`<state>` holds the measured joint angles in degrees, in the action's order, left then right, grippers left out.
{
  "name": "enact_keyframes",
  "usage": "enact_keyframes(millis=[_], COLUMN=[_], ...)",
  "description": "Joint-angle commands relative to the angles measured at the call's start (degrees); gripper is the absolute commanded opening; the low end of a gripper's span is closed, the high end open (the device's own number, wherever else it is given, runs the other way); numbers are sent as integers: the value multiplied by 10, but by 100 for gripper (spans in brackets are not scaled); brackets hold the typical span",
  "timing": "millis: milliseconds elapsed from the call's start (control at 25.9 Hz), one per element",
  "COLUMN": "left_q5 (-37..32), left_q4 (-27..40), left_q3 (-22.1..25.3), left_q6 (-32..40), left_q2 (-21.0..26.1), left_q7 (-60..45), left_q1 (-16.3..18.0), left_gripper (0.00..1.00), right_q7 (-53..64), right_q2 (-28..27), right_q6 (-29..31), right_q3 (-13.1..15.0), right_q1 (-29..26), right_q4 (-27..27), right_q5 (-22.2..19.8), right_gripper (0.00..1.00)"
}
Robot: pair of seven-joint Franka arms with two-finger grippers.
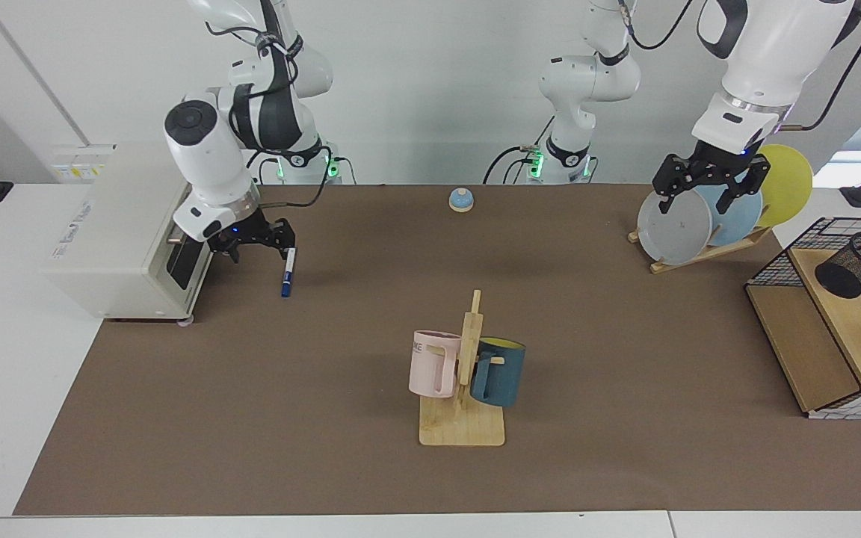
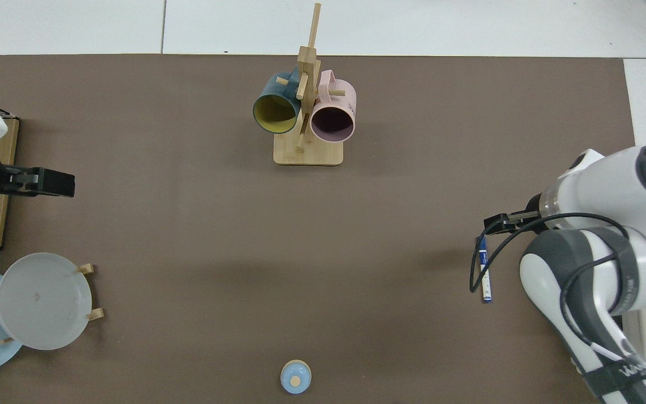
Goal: Put markers into pen holder
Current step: 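Close the right gripper on the marker and lift it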
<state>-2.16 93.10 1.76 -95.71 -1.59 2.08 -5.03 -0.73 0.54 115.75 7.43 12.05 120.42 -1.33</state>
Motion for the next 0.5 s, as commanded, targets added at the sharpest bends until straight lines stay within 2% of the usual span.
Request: enact_keyframes(millis=[0, 231, 463], left_q5=[3, 3, 3], left_q4=[-2, -2, -2], left_q3=[5, 6, 5], left_q6=[11, 11, 11], left_q2=[-6, -6, -6], left_q7=[-6, -6, -6], left_q1=[-7, -7, -7], left_gripper=[100, 100, 100], right_q7=[-6, -49, -67], right_q2=[-11, -41, -50], right_q6=[78, 120, 124], right_q3=[1, 1, 2], right_q1=[12, 10, -2], right_q4=[57, 81, 103], right_q5=[3, 4, 4], right_gripper=[100, 100, 100])
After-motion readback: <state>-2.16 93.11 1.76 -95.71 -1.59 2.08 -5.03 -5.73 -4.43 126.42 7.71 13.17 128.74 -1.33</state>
